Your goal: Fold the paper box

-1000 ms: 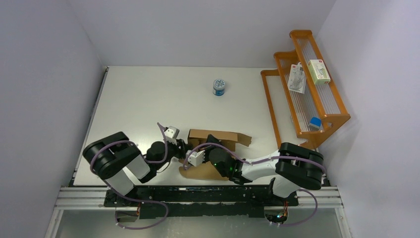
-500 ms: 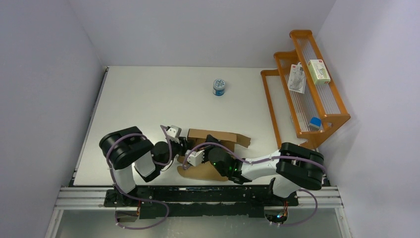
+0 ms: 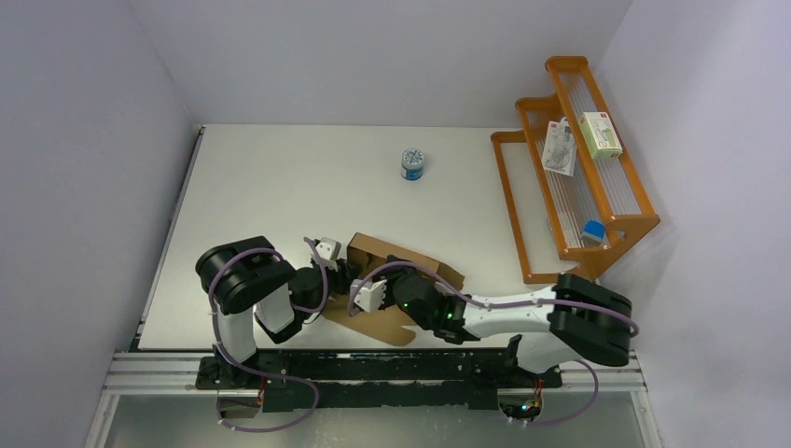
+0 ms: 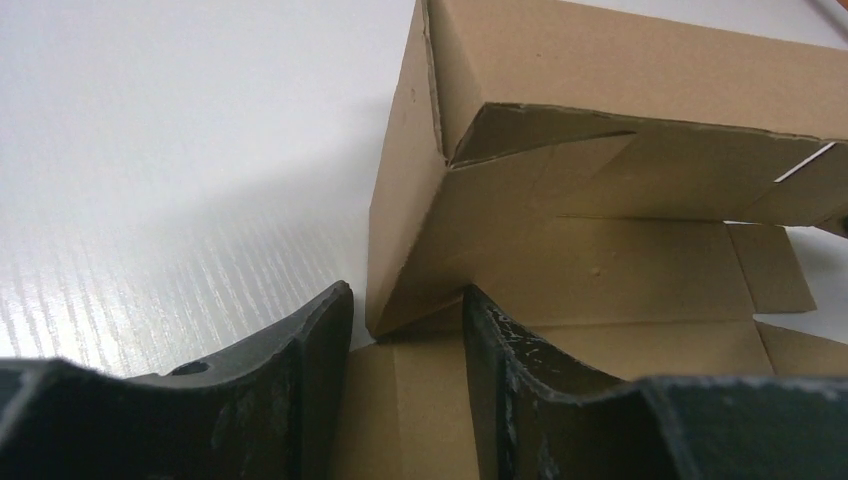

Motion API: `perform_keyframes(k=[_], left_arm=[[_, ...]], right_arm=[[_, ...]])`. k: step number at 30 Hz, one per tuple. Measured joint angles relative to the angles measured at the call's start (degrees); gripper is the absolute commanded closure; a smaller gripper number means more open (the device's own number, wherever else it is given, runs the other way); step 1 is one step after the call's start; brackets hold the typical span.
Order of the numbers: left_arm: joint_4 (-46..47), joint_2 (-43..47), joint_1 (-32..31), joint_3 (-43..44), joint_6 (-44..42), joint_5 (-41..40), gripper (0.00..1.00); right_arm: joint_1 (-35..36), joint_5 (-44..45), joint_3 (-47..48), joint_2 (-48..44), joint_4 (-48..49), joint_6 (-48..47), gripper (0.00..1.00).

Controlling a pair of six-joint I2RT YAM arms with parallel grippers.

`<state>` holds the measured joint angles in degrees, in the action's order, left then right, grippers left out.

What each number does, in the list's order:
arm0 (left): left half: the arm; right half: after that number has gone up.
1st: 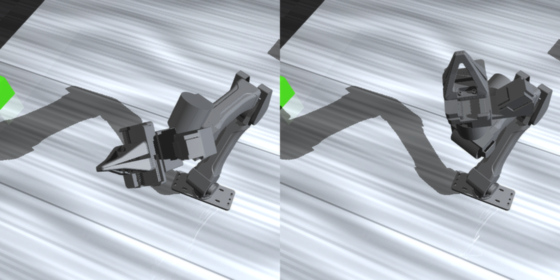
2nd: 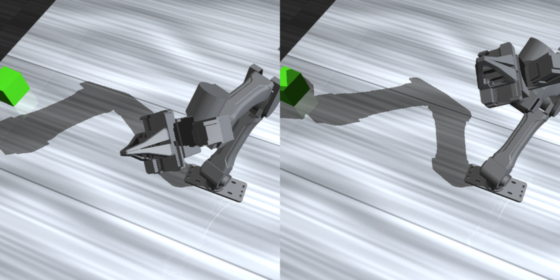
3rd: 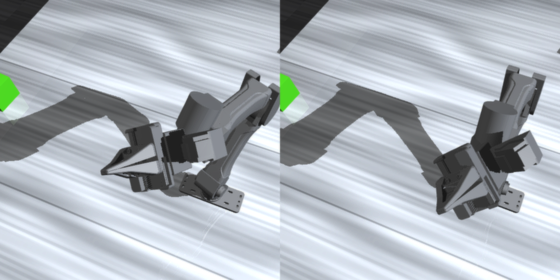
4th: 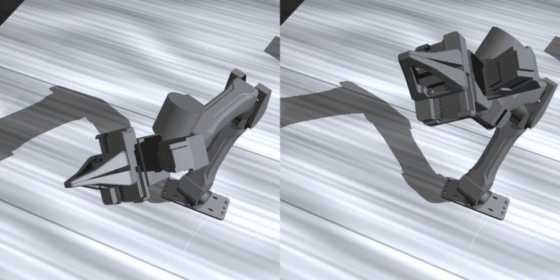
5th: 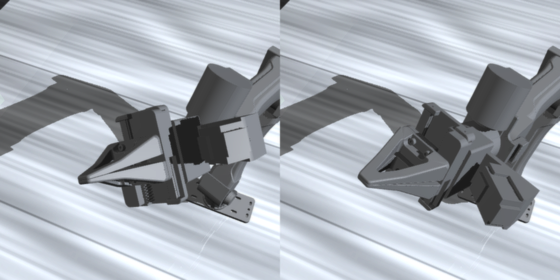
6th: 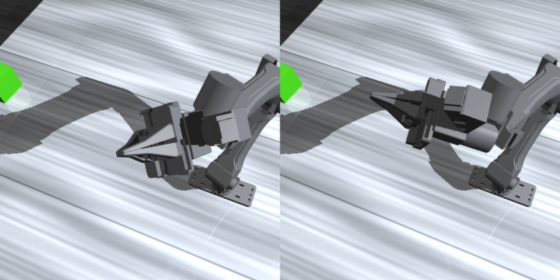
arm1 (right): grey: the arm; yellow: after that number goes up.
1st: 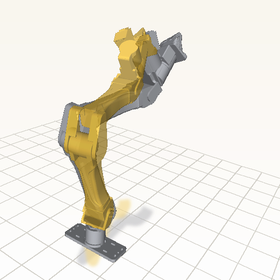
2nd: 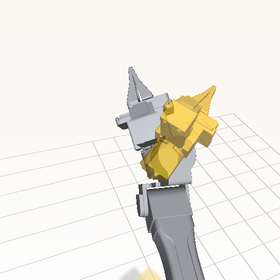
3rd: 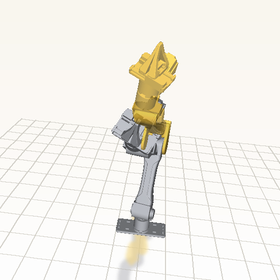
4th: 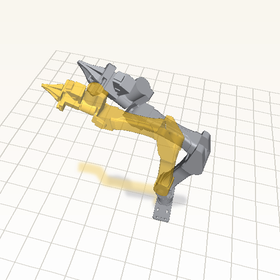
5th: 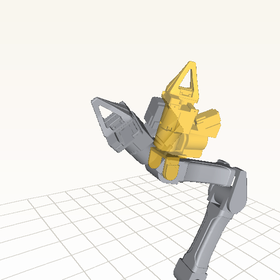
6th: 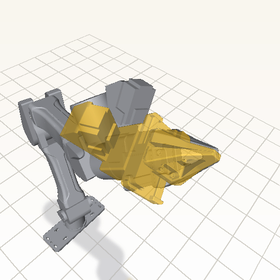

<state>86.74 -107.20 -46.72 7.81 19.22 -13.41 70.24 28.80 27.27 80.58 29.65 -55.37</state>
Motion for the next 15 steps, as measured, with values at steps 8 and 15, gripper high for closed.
perform_keyframes(k=[8,15], left_arm=[[-0.02,0.0,0.0,-0.02,-0.59,-1.07,0.54],[-0.02,0.0,0.0,0.0,-0.9,-1.64,0.55]], right_arm=[[-0.48,-5.62,1.49,-10.58,-6.58,8.28,0.39],[-6.43,-12.5,6.71,-13.05,-9.29,17.31,0.38]])
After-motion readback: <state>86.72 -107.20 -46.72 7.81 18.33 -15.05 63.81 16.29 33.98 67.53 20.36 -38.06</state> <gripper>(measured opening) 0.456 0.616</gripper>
